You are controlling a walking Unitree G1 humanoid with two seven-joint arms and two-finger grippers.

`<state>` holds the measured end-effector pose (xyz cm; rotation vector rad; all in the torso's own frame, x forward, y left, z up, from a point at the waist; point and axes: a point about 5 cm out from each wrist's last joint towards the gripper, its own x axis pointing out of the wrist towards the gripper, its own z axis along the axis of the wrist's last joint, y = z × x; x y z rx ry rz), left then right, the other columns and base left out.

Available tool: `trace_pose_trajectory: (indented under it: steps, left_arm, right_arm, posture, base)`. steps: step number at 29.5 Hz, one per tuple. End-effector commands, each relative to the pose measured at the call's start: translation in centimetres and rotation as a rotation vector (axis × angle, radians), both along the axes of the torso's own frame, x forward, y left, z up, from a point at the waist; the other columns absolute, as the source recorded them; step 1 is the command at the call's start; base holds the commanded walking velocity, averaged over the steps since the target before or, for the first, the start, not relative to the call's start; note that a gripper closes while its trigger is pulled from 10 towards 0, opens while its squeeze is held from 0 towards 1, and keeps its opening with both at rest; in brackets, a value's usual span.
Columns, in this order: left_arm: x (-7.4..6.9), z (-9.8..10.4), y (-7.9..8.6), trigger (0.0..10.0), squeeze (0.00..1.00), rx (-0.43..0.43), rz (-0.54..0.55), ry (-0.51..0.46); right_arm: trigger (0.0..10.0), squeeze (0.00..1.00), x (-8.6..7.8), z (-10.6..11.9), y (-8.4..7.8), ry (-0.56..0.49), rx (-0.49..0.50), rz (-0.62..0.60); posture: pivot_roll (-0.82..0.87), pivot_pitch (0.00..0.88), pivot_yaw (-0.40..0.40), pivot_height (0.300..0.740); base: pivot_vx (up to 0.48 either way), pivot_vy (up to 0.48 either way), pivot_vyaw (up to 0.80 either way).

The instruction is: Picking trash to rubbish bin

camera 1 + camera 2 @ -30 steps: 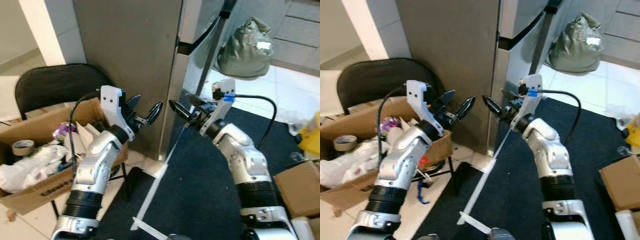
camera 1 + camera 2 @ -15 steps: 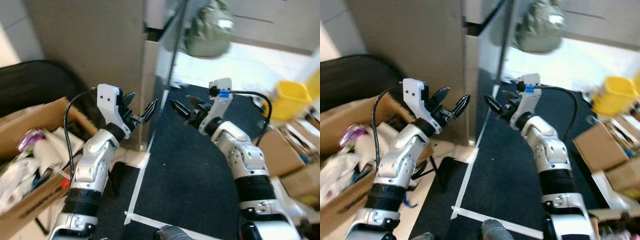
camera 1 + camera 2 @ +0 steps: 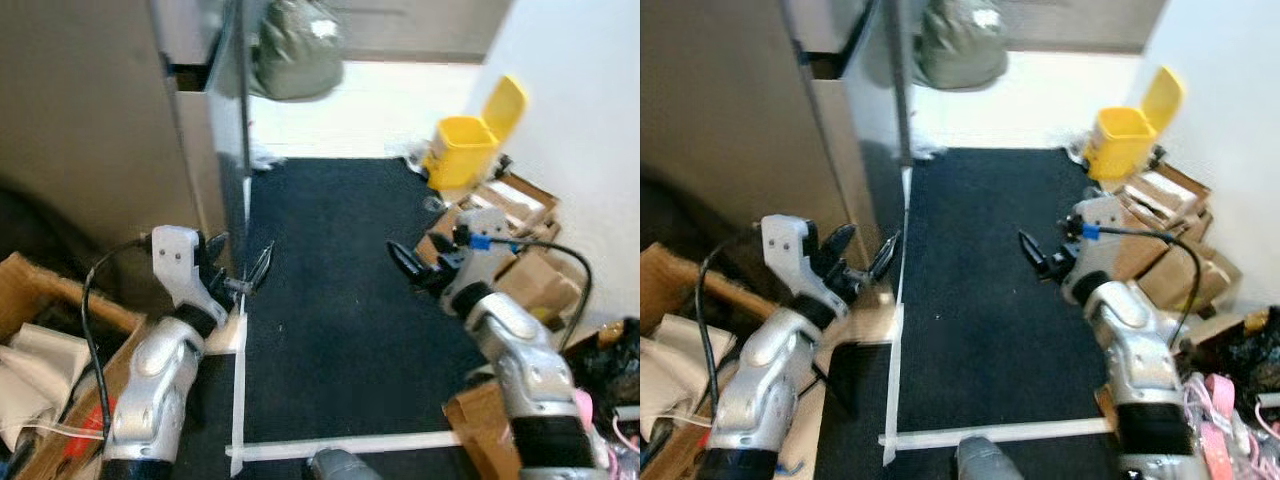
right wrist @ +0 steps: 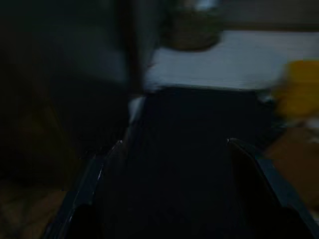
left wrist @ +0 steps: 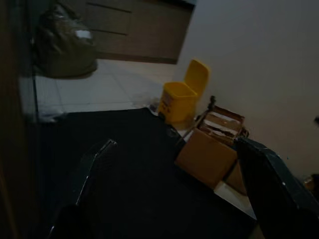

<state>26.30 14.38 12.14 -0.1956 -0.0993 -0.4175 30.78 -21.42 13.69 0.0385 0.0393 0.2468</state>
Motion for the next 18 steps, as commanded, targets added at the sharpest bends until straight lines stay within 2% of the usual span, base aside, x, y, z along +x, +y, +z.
trace_pose_trajectory:
  steps: [1,4,7,8,11,13,15,18]
  left_arm:
    - [0.2,-0.5,0.6,10.0,0.00,0.020,0.024,0.007]
    - [0.6,-0.5,0.3,10.0,0.00,0.003,-0.004,0.000]
    - [0.8,-0.6,0.0,10.0,0.00,-0.010,-0.035,0.007]
    - [0.8,-0.6,0.0,10.0,0.00,-0.010,-0.035,0.007]
    - [1.0,-1.0,0.2,10.0,0.00,-0.015,-0.041,0.019]
    - [1.1,-1.1,0.2,10.0,0.00,-0.014,-0.058,0.021]
    - [1.3,-1.3,0.1,10.0,0.00,-0.011,-0.070,0.016]
    - [1.4,-1.3,0.1,10.0,0.00,-0.007,-0.078,0.012]
  right_arm:
    - [10.0,0.00,1.1,1.0,-0.5,-0.052,0.024,-0.033]
    - [10.0,0.00,1.8,1.9,-0.7,-0.075,0.027,-0.045]
    - [10.0,0.00,1.4,1.5,0.9,-0.064,0.044,0.003]
    - [10.0,0.00,1.4,1.5,0.9,-0.064,0.044,0.003]
    - [10.0,0.00,0.5,-0.1,2.8,-0.013,0.043,0.074]
    - [10.0,0.00,0.5,-0.2,3.4,0.005,0.100,0.092]
    - [10.0,0.00,0.8,0.1,4.4,-0.010,0.094,0.135]
    - [10.0,0.00,0.9,0.0,4.9,-0.015,0.088,0.162]
  posture:
    - [-0.04,0.000,-0.033,0.740]
    - [-0.04,0.000,-0.032,0.740]
    - [-0.05,0.000,-0.025,0.740]
    - [-0.05,0.000,-0.025,0.740]
    - [-0.04,0.000,-0.031,0.740]
    - [-0.04,0.000,-0.030,0.740]
    - [-0.04,0.000,-0.028,0.740]
    - [-0.04,0.000,-0.028,0.740]
  base:
    - [0.000,0.000,-0.78]
    - [0.000,0.000,-0.78]
    - [0.000,0.000,-0.78]
    - [0.000,0.000,-0.78]
    - [0.000,0.000,-0.78]
    - [0.000,0.000,-0.78]
    - [0.000,0.000,-0.78]
    - [0.000,0.000,-0.78]
